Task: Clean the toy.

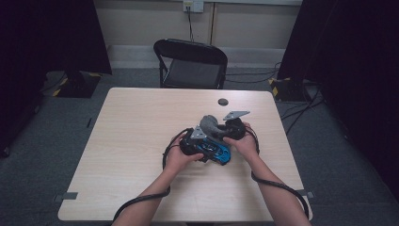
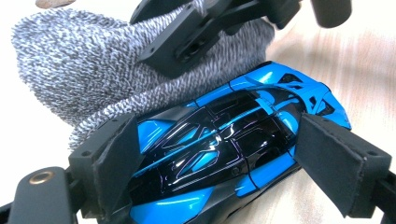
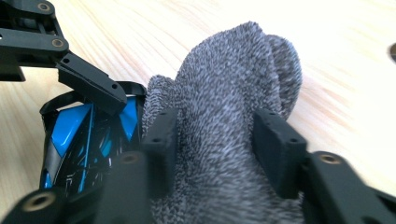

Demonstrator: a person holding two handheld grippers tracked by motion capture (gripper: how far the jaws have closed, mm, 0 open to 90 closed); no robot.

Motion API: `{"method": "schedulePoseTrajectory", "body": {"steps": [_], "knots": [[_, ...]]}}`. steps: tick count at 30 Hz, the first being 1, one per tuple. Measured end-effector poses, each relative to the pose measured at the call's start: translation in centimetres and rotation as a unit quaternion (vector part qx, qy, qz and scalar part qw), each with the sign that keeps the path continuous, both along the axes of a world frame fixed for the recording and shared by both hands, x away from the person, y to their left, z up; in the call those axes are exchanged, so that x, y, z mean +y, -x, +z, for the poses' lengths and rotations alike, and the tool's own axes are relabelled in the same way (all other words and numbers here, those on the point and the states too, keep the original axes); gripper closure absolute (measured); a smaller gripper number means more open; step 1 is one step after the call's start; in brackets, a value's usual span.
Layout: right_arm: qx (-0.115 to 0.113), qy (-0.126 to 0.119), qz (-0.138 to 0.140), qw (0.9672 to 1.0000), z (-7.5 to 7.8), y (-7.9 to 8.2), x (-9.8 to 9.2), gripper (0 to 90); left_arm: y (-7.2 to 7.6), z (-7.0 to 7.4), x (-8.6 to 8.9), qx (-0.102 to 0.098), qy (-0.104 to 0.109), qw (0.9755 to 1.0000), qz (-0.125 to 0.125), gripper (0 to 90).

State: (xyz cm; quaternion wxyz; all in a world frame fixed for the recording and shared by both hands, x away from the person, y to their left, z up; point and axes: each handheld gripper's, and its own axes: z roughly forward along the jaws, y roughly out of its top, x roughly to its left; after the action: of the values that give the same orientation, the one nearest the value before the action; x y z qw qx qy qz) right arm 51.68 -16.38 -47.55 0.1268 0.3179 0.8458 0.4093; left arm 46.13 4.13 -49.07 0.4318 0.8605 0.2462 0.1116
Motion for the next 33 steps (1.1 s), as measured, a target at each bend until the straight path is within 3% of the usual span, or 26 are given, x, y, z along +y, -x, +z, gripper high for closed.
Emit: {"method": "schedulePoseTrajectory", "body": {"steps": [7,9,13,15,19,22,25,26,27,28,33], "knots": [[-0.003,0.004,-0.005,1.0000,0.7,0.7,-1.0,46.2,0.0,0.0,0.0,0.000,-0.001,1.0000,0.002,14.3],[0.010,0.012,0.004,0.9999,0.1,0.8,-1.0,55.4,0.1,0.0,0.0,-0.002,0.000,1.0000,0.003,14.4],[0.010,0.036,-0.001,0.9993,-0.8,0.8,-0.5,56.5,0.0,-0.1,0.0,-0.005,0.002,1.0000,0.003,14.4],[0.010,0.056,-0.004,0.9984,-1.3,0.6,0.0,63.9,0.0,-0.1,0.0,-0.005,0.002,1.0000,0.002,14.4],[0.022,0.071,-0.017,0.9971,-1.1,0.1,0.4,73.3,0.0,-0.1,0.0,-0.006,0.002,1.0000,0.002,14.5],[0.010,0.052,-0.020,0.9984,-0.4,-0.3,1.1,76.6,0.1,-0.2,0.0,-0.006,0.005,1.0000,0.003,14.5],[0.004,0.045,-0.005,0.9989,0.1,-0.6,2.3,76.7,0.1,-0.2,0.0,-0.007,0.005,1.0000,0.004,14.5],[0.012,0.064,0.012,0.9978,-0.4,-0.7,3.3,76.6,0.1,-0.2,0.0,-0.006,0.005,1.0000,0.004,14.5],[0.012,0.064,0.012,0.9978,-0.4,-0.7,3.3,76.6,0.1,-0.2,0.0,-0.006,0.005,1.0000,0.004,14.7],[0.007,0.090,0.024,0.9956,-0.9,-0.7,4.0,76.7,0.1,-0.2,0.1,-0.007,0.005,1.0000,0.004,14.8],[0.010,0.089,0.031,0.9955,-0.9,-0.6,3.5,77.1,0.1,-0.2,0.1,-0.009,0.005,0.9999,0.004,16.1]]}}
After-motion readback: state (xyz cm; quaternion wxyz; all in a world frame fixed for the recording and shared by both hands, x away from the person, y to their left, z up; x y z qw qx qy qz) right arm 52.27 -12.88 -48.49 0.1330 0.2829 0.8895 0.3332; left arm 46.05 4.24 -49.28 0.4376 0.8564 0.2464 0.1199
